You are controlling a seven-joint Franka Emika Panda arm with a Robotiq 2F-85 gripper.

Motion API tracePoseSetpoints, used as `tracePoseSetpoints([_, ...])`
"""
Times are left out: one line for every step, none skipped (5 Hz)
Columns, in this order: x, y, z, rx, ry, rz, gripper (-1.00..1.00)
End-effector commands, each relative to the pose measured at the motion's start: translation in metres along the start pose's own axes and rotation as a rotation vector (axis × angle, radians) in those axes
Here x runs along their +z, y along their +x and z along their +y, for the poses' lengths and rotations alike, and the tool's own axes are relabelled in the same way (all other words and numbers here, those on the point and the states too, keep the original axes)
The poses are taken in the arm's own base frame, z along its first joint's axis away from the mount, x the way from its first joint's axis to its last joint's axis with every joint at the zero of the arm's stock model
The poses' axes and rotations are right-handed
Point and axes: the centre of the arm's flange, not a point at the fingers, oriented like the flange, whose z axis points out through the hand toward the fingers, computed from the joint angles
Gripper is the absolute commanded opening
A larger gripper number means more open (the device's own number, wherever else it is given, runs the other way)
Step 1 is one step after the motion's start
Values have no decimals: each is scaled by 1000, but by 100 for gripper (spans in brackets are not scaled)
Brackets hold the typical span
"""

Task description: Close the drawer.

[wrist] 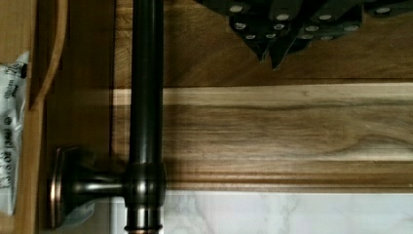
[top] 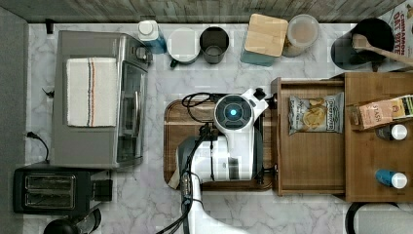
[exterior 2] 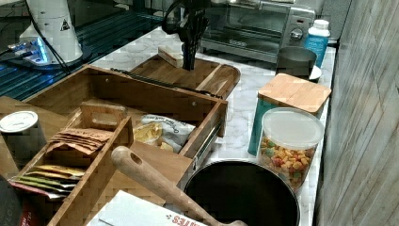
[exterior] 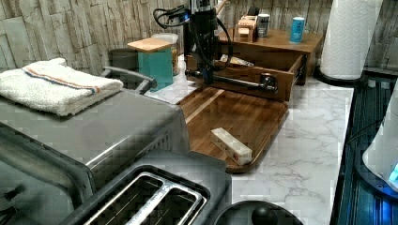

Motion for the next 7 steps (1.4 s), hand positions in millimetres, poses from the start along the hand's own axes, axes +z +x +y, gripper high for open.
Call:
tracePoseSetpoints([32,8,11,-87,-9,29,-100])
tracePoseSetpoints([35,8,28,-83,10,7,-100])
tracePoseSetpoints([34,7,50,-93,15,-3,-100])
tracePoseSetpoints([34,8,80,-105,32,-14,-100])
tracePoseSetpoints([33,5,115,-105,55,-6,-100])
tracePoseSetpoints([34,0,164,-45,88,32,-100])
tracePoseSetpoints([34,-10,206,-8,-10,113,-100])
